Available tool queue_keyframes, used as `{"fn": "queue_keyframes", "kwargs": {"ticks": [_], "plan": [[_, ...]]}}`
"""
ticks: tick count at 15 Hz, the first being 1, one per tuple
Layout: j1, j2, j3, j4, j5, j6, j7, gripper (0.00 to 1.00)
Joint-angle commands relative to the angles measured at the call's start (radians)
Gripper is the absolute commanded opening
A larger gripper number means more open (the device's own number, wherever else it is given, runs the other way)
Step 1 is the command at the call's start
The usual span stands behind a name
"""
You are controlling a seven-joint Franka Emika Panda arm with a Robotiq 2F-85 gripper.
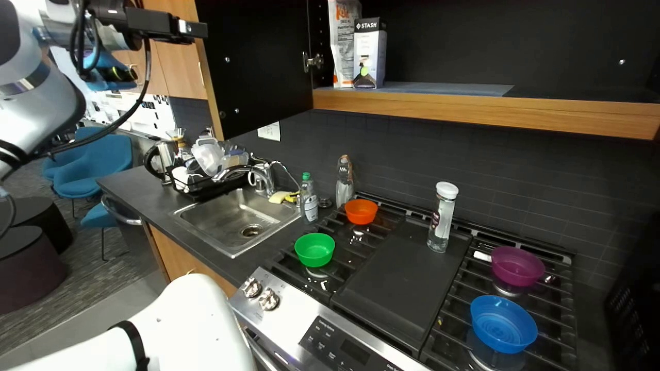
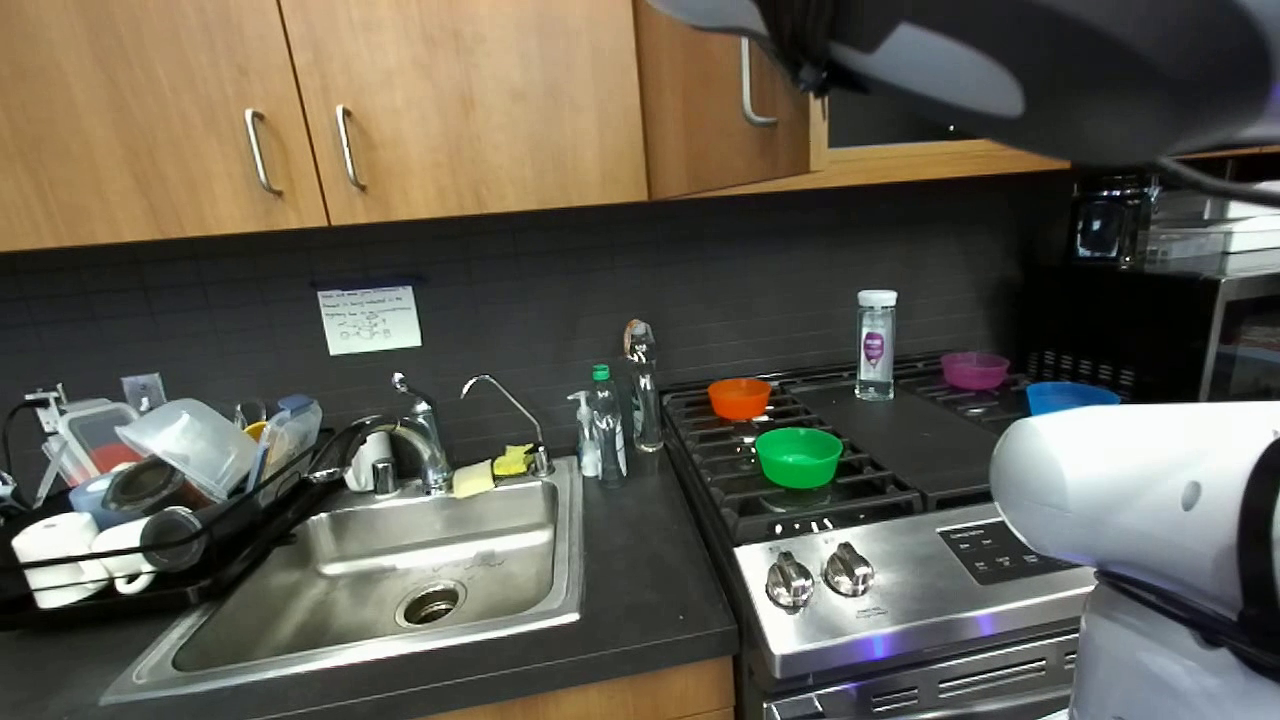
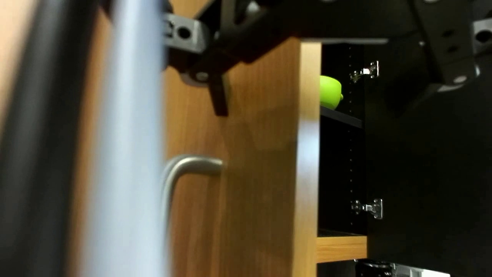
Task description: Close the cupboard's left door completely
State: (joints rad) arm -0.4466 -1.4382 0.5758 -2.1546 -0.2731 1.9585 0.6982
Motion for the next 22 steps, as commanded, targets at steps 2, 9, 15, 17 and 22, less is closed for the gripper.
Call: {"fn": "queue_keyframes", "kwargs": {"ticks": [2, 9, 15, 17, 22], "plan": [[0.006, -0.005, -0.022, -0.11, -0.026, 0.046, 0.038, 1.0], [-0.008, -0.009, -0.05, -0.219, -0.086, 0.203, 0.115, 1.0], [-0.031, -0.01, -0.066, -0.244, -0.153, 0.258, 0.135, 1.0], [-0.045, -0.012, -0.069, -0.249, -0.179, 0.275, 0.142, 1.0], [-0.087, -0.009, -0.078, -0.261, -0.24, 0.305, 0.162, 1.0]]}}
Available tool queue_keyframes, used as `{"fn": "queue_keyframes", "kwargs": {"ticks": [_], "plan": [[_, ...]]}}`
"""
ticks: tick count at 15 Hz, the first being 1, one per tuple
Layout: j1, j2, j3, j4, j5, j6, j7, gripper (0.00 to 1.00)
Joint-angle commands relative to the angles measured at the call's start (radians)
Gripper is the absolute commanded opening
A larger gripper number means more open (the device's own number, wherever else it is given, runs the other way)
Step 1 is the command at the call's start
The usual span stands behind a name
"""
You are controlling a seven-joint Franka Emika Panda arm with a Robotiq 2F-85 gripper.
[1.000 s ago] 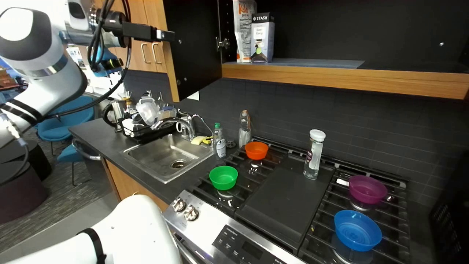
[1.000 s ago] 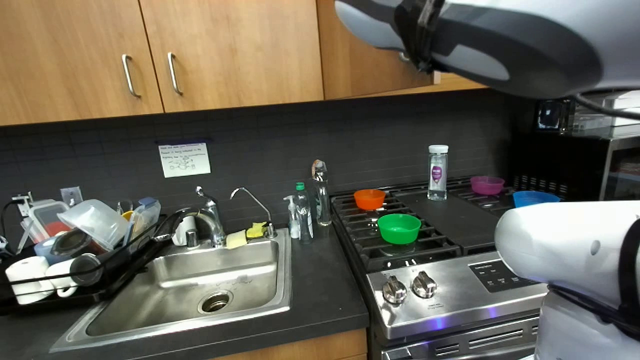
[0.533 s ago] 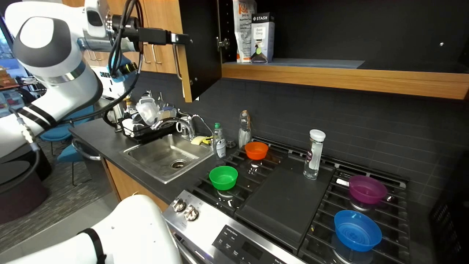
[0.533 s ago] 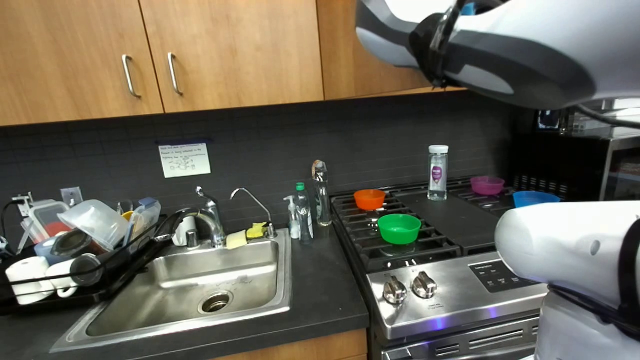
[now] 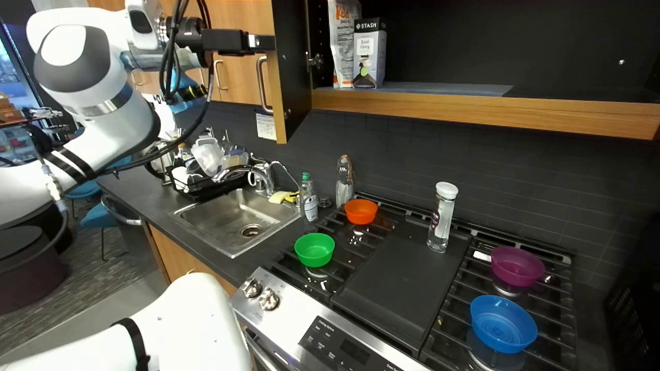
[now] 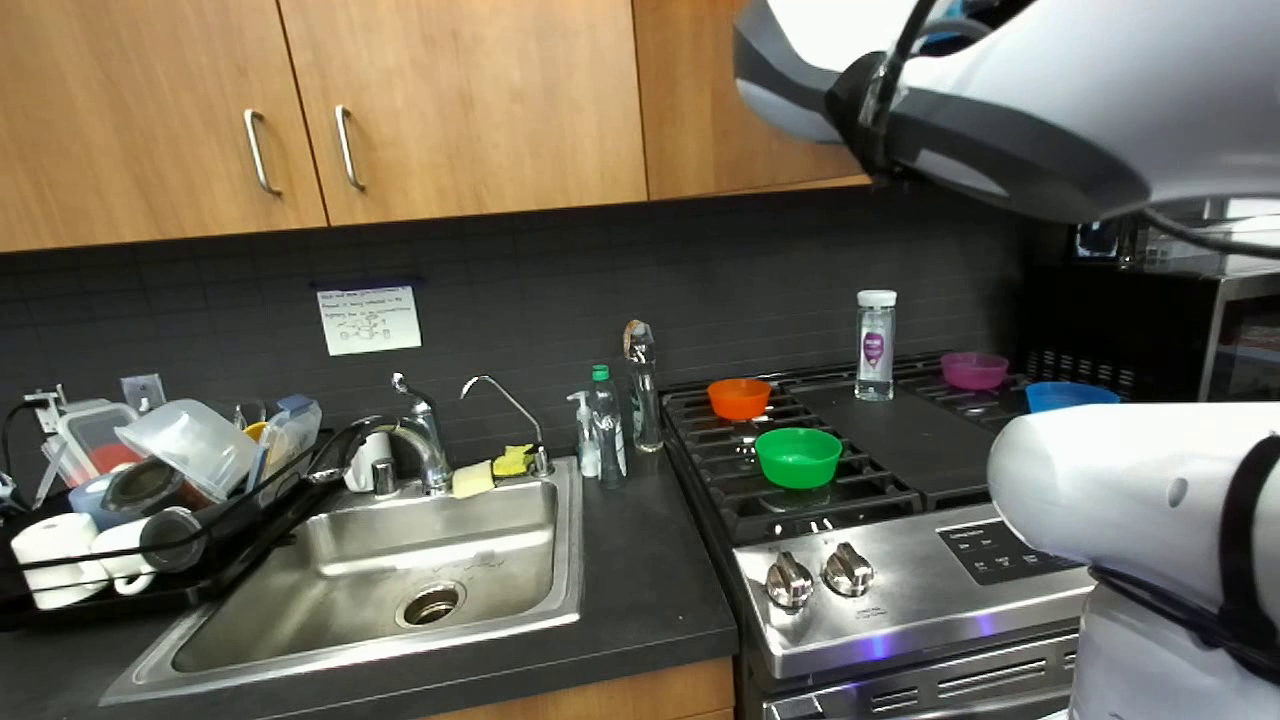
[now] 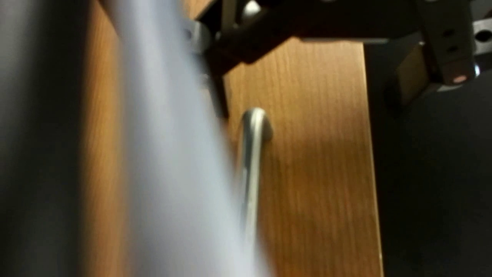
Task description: Close the cupboard's left door completely
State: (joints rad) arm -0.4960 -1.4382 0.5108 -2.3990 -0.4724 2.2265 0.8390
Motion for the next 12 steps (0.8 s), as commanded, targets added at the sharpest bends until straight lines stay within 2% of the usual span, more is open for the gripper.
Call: {"fn": "queue_keyframes", "kwargs": {"ticks": [1, 8, 12], "plan": [[-0.043, -0.009, -0.013, -0.021, -0.047, 0.039, 0.024, 1.0], [-0.059, -0.003, -0.005, -0.066, -0.063, 0.081, 0.055, 1.0], [-0.067, 0.013, 0.005, -0.095, -0.054, 0.149, 0.096, 1.0]]}}
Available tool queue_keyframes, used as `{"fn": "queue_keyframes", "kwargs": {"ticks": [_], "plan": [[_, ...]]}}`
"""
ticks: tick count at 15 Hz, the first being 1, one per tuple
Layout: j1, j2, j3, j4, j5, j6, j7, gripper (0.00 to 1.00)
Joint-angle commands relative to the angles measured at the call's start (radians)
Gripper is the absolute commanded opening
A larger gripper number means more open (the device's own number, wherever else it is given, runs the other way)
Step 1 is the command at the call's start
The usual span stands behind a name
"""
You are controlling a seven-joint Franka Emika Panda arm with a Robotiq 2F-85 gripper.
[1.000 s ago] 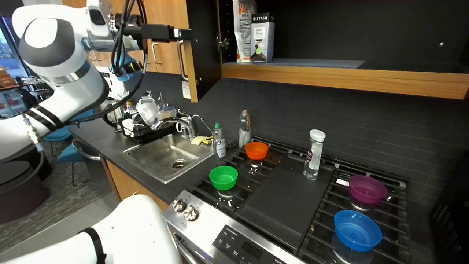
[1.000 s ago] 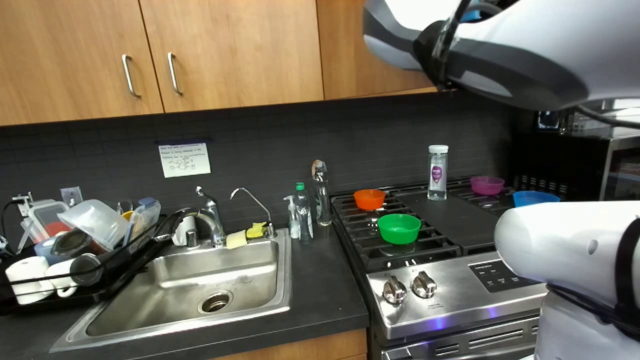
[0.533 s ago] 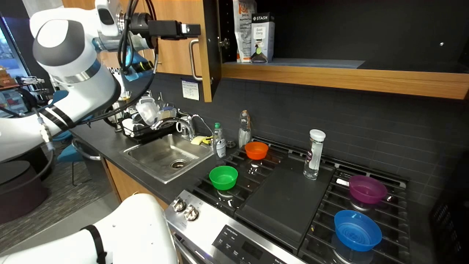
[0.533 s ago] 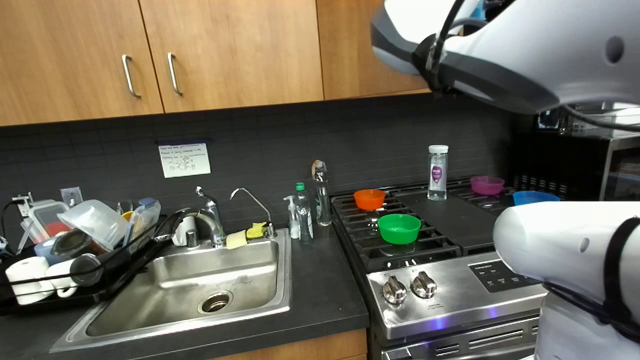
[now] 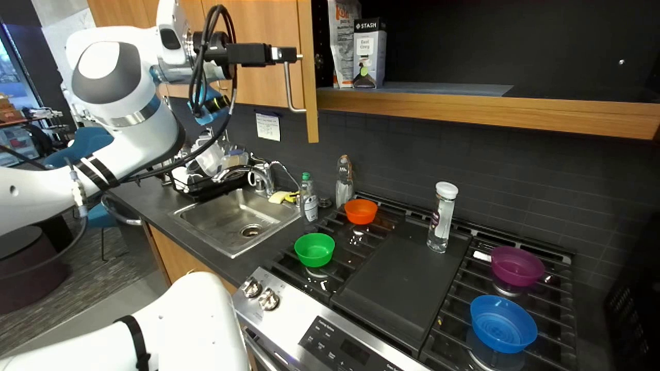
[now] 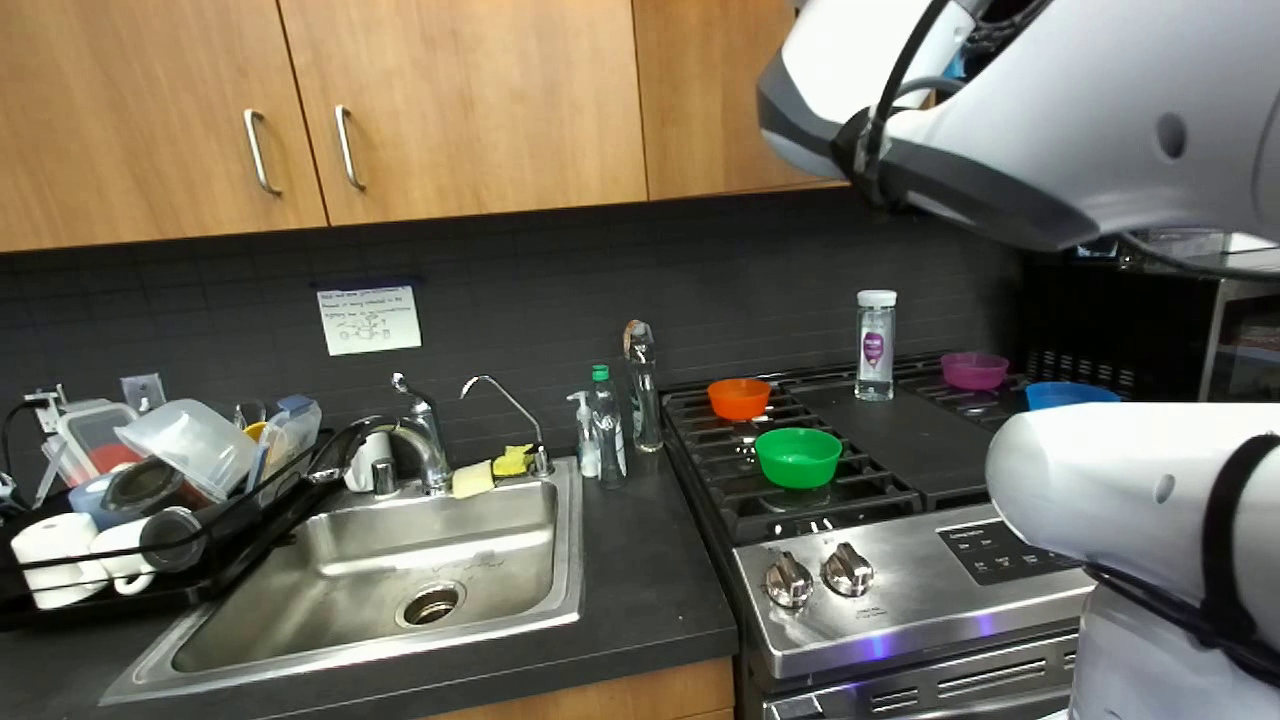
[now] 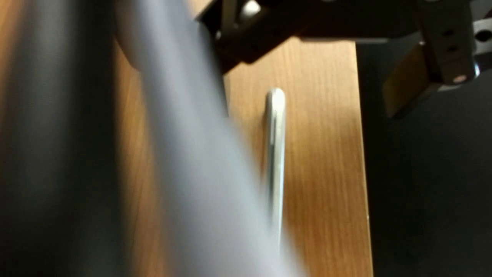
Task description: Close the cupboard's left door completely
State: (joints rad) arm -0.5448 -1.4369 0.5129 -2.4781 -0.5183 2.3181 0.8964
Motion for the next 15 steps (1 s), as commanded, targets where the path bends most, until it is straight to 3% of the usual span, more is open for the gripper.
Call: {"fn": "queue_keyframes", "kwargs": {"ticks": [1, 15], "plan": [[-0.027, 0.017, 0.002, -0.018, -0.01, 0.074, 0.044, 1.0], [-0.239, 0.144, -0.085, -0.011, 0.022, 0.245, 0.027, 1.0]]}}
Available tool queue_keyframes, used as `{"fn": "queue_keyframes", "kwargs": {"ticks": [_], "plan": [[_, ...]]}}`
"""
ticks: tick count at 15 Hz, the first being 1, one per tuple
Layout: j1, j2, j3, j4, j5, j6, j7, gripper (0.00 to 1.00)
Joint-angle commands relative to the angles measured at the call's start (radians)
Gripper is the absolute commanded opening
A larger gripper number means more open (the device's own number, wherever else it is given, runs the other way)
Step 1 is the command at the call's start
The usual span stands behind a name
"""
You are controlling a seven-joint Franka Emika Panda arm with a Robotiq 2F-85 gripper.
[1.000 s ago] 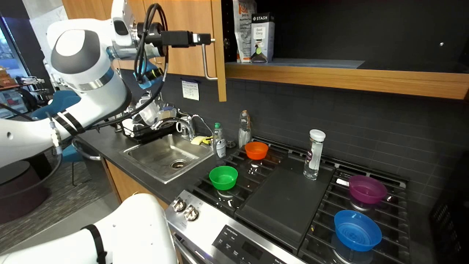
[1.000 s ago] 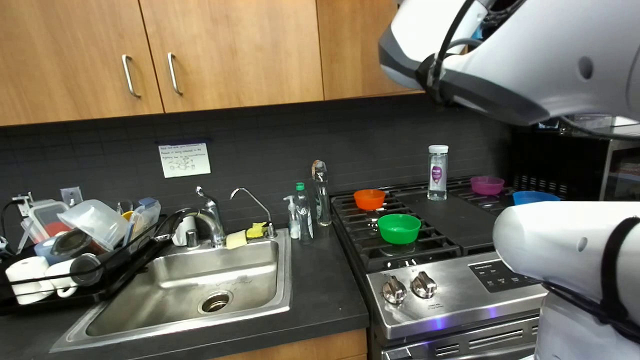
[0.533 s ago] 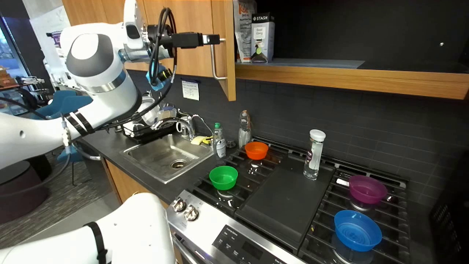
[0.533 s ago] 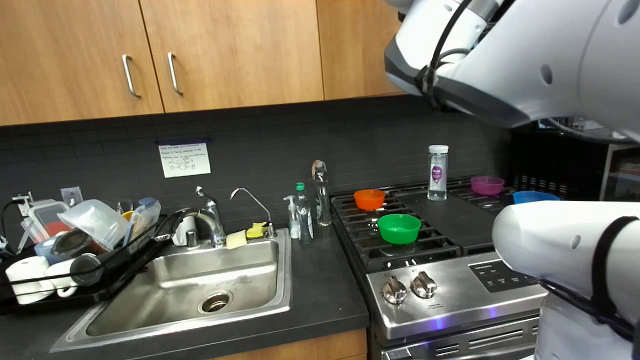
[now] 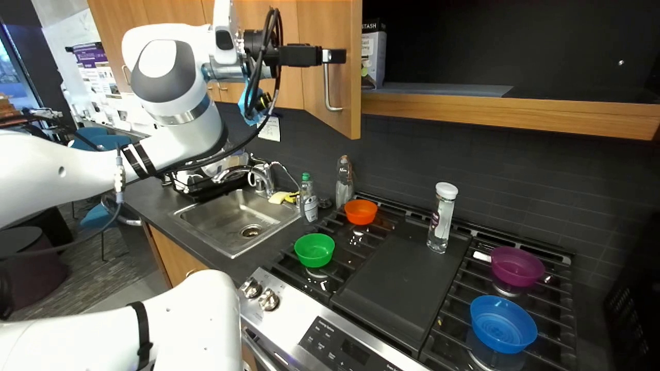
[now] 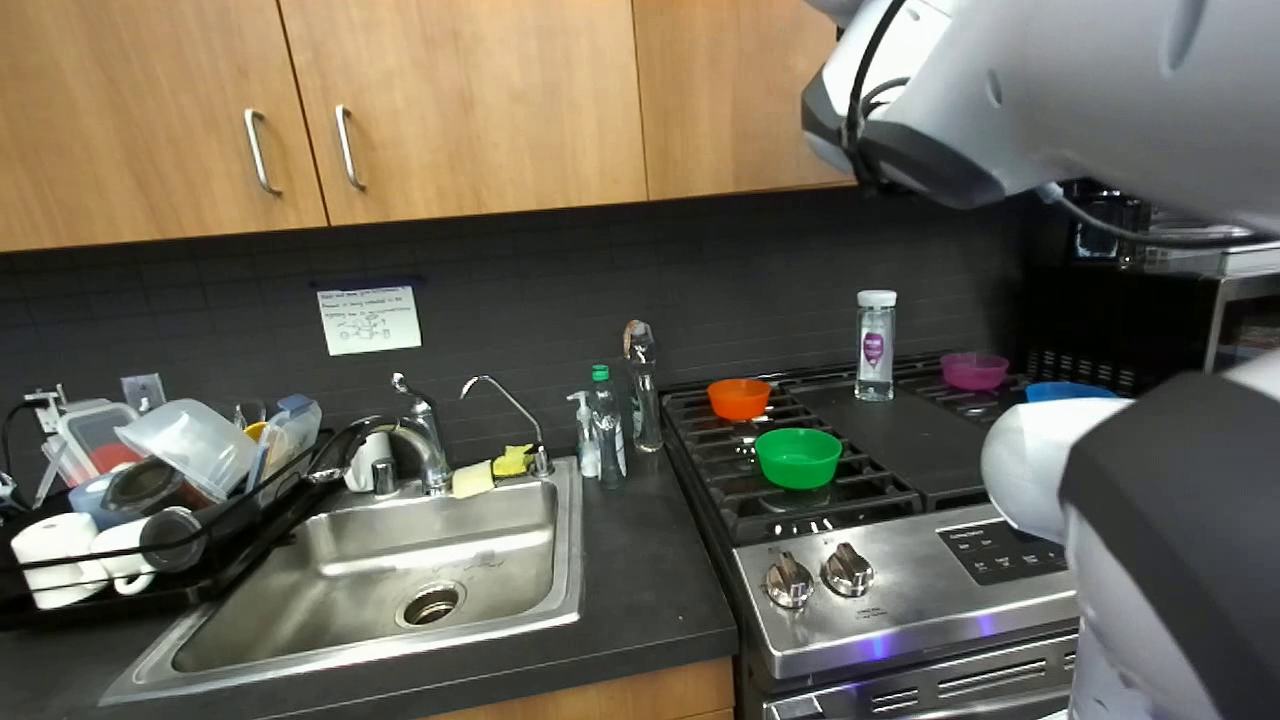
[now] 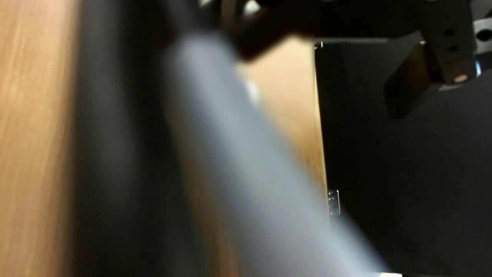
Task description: Close the cupboard's left door completely
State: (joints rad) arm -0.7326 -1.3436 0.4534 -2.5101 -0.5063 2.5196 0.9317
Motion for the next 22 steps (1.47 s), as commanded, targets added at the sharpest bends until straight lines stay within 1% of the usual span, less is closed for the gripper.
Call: {"fn": "queue_keyframes", "kwargs": {"ticks": [1, 3, 6, 7, 10, 14, 20, 22], "plan": [[-0.064, 0.063, -0.032, 0.024, 0.012, 0.072, -0.013, 1.0], [-0.077, 0.075, -0.053, 0.029, 0.027, 0.111, -0.024, 1.0], [-0.067, 0.097, -0.08, 0.029, 0.073, 0.151, -0.057, 1.0], [-0.073, 0.11, -0.089, 0.034, 0.09, 0.152, -0.064, 1.0], [-0.062, 0.158, -0.13, 0.049, 0.168, 0.129, -0.092, 1.0], [-0.042, 0.2, -0.145, 0.047, 0.231, 0.115, -0.123, 1.0], [0.041, 0.258, -0.187, 0.072, 0.317, 0.059, -0.18, 1.0], [0.088, 0.249, -0.211, 0.085, 0.326, 0.014, -0.214, 1.0]]}}
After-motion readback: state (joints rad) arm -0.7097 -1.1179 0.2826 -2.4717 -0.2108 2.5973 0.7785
